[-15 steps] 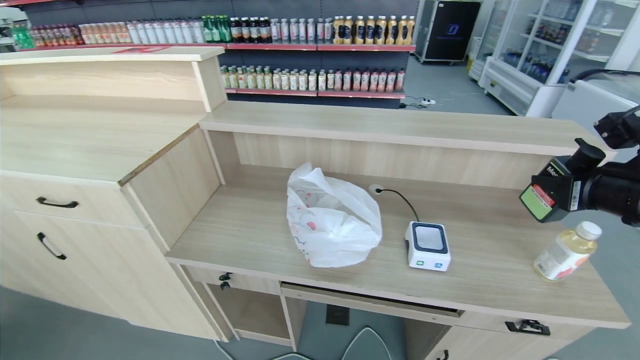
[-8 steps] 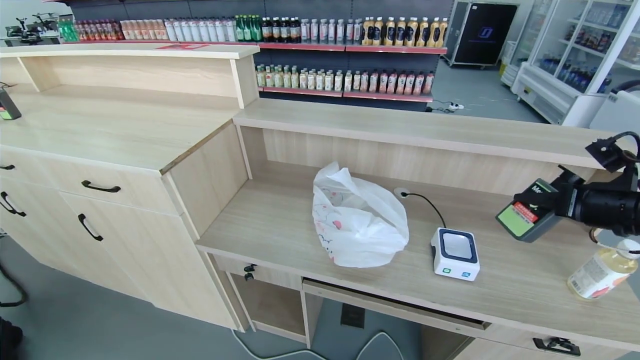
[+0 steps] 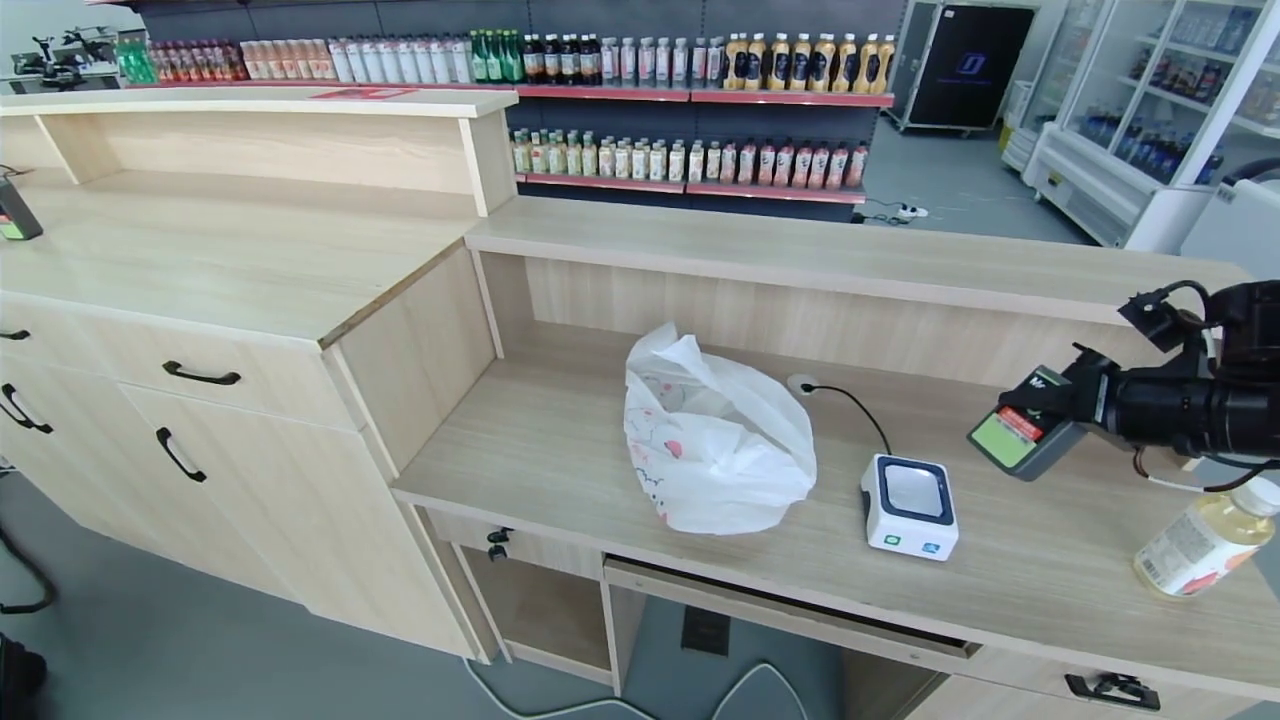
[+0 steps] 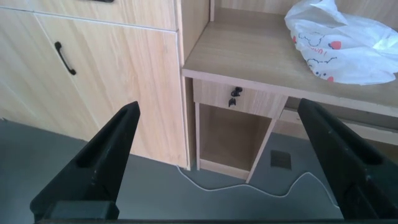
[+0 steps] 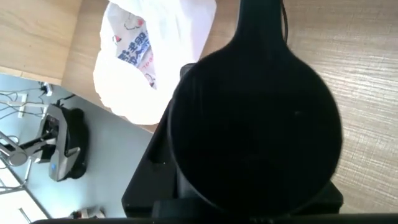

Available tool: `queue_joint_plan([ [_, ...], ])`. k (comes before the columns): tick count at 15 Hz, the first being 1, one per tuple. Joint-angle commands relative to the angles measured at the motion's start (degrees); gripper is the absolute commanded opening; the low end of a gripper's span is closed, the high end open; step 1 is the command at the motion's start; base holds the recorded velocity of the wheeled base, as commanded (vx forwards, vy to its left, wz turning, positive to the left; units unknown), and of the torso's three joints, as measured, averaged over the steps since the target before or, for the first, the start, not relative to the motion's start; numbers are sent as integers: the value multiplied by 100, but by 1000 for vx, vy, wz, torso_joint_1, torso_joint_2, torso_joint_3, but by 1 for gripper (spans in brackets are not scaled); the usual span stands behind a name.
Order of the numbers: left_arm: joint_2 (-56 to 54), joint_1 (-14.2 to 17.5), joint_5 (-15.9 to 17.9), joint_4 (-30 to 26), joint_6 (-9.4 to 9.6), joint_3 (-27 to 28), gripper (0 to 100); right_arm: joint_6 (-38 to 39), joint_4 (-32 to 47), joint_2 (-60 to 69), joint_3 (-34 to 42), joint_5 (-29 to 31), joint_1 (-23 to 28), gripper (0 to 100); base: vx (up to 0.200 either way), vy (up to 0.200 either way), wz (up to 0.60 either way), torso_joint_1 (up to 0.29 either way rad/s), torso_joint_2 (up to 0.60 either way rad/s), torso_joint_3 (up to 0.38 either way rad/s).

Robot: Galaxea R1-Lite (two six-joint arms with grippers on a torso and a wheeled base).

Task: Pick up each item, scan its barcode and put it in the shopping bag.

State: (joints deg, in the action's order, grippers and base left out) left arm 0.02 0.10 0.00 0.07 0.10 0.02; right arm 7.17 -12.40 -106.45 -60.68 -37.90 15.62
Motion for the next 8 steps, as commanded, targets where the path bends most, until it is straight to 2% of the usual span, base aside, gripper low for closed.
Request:
queue_joint_plan([
  [1, -2, -1, 0, 1, -1, 6, 100, -66, 44, -421, -101, -7, 3, 0, 0, 0, 0, 0, 0, 0],
  [8, -2, -1, 0, 1, -1, -2, 100, -207, 203, -755, -154, 11, -173, 0, 0, 0, 0, 0, 0, 0],
])
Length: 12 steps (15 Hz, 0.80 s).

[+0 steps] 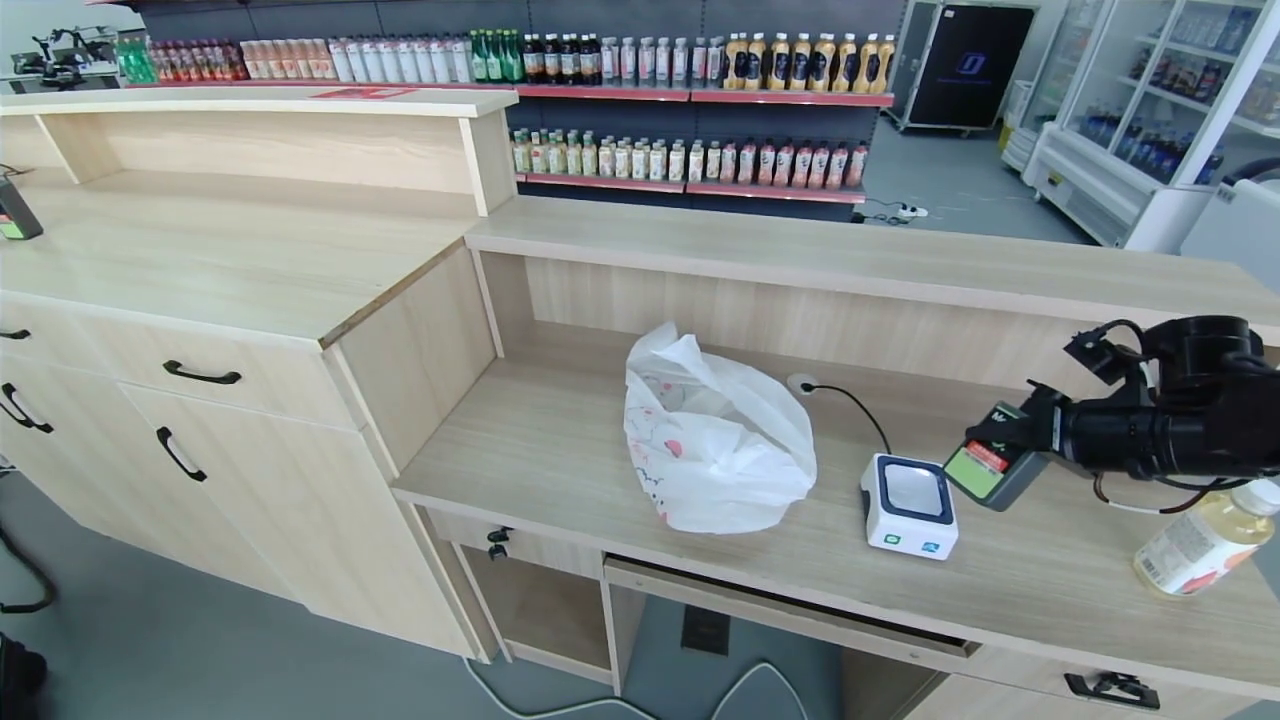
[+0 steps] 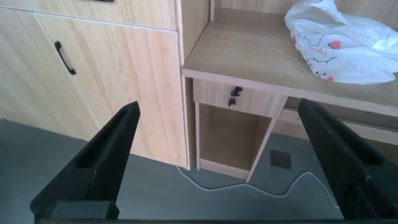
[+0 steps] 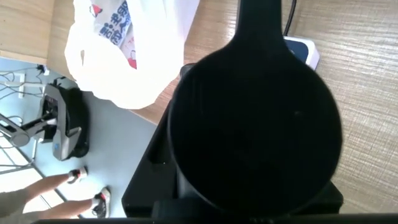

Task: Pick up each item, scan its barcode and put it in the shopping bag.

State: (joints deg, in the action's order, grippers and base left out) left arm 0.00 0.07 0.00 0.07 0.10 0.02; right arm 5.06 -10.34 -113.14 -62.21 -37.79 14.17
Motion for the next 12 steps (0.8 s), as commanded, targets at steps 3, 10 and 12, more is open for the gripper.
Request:
queue_joint_plan([
  [3, 0, 1, 0, 1, -1, -2, 100, -321, -3, -252, -37, 17, -28, 0, 0, 0, 0, 0, 0, 0],
  [10, 0, 10, 0, 1, -1, -2, 100, -778, 49, -358, -98, 17, -37, 0, 0, 0, 0, 0, 0, 0],
  [12, 0, 1, 0, 1, -1, -2, 100, -875, 164, -358, -81, 17, -37, 0, 0, 0, 0, 0, 0, 0],
])
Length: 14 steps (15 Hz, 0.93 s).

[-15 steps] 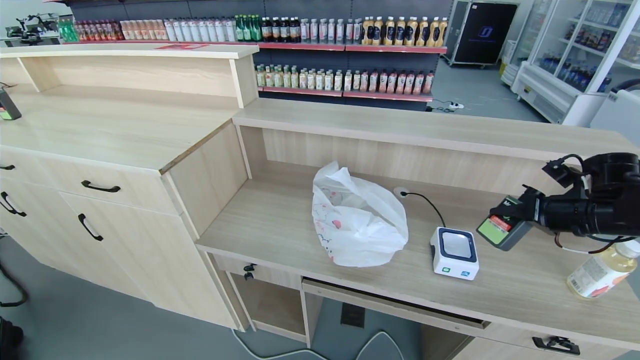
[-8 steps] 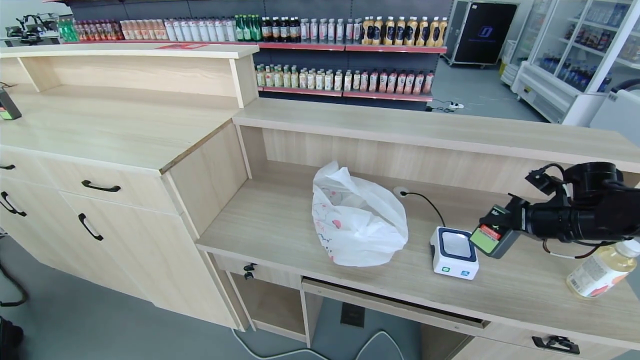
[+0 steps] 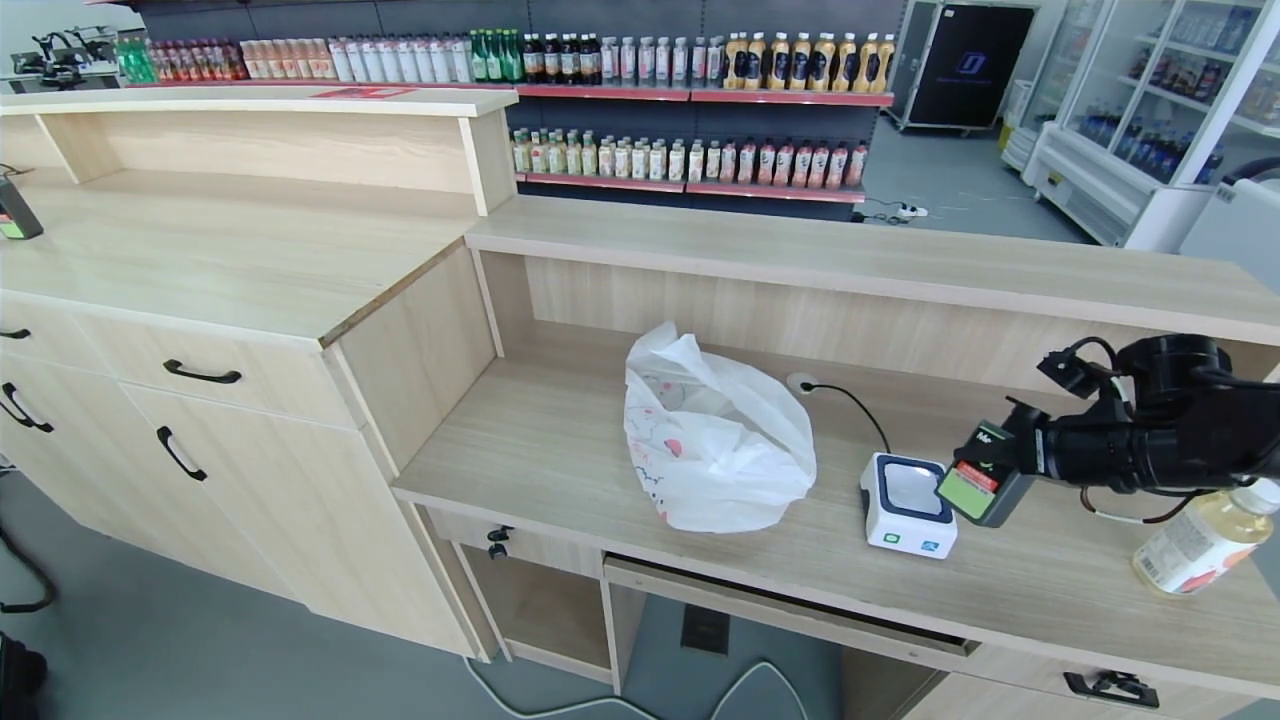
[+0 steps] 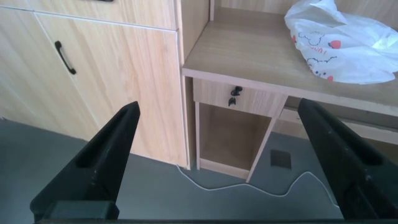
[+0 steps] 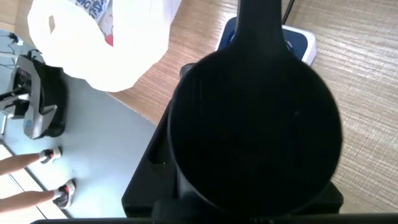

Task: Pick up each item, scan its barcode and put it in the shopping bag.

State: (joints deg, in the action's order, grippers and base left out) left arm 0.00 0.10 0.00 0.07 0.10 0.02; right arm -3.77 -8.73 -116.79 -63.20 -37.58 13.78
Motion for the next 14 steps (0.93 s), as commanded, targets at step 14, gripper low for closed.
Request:
queue_joint_plan([
  [14, 0, -1, 0, 1, -1, -2, 100, -669, 12, -485, -448, -232, -121, 0, 0, 0, 0, 0, 0, 0],
])
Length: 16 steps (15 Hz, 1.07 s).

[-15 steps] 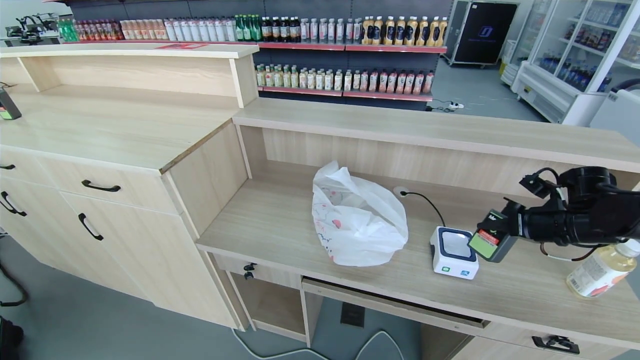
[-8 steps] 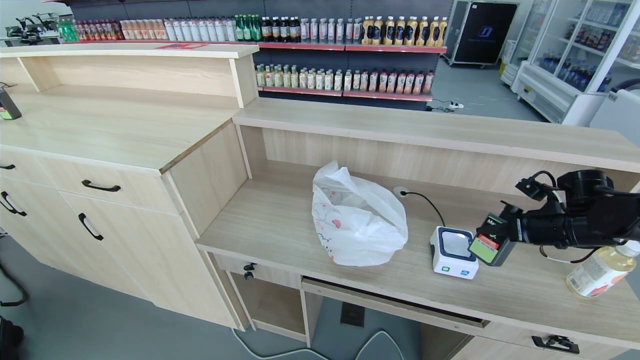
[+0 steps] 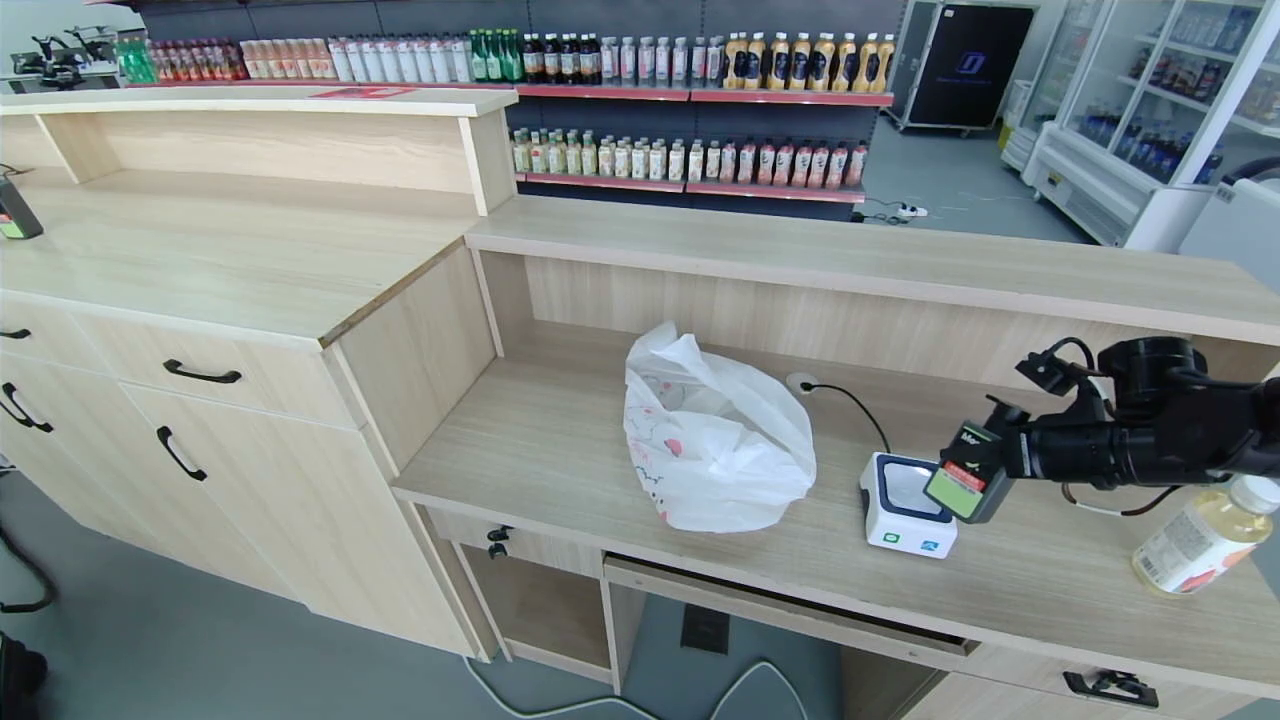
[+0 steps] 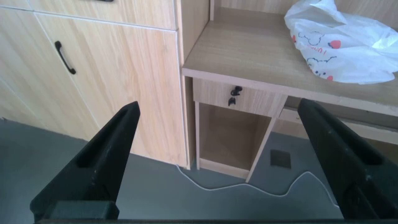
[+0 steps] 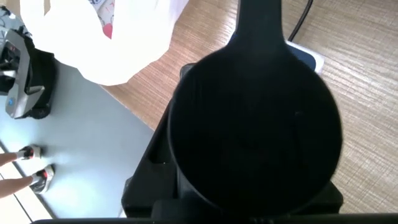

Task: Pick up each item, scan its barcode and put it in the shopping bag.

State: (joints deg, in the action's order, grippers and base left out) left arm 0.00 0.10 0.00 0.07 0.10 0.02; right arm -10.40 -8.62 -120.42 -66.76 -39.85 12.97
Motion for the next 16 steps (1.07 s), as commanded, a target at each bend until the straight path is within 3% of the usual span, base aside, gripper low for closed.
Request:
queue_joint_plan([
  [1, 0, -1, 0, 1, -1, -2, 100, -6, -8, -157, -127, -5, -67, 0, 0, 0, 0, 0, 0, 0],
  [7, 0, -1, 0, 1, -1, -2, 100, -24, -193, -368, -118, 48, -330, 0, 0, 0, 0, 0, 0, 0],
  [16, 0, -1, 0, 1, -1, -2, 100, -6, -254, -526, -241, 21, -251, 0, 0, 0, 0, 0, 0, 0],
])
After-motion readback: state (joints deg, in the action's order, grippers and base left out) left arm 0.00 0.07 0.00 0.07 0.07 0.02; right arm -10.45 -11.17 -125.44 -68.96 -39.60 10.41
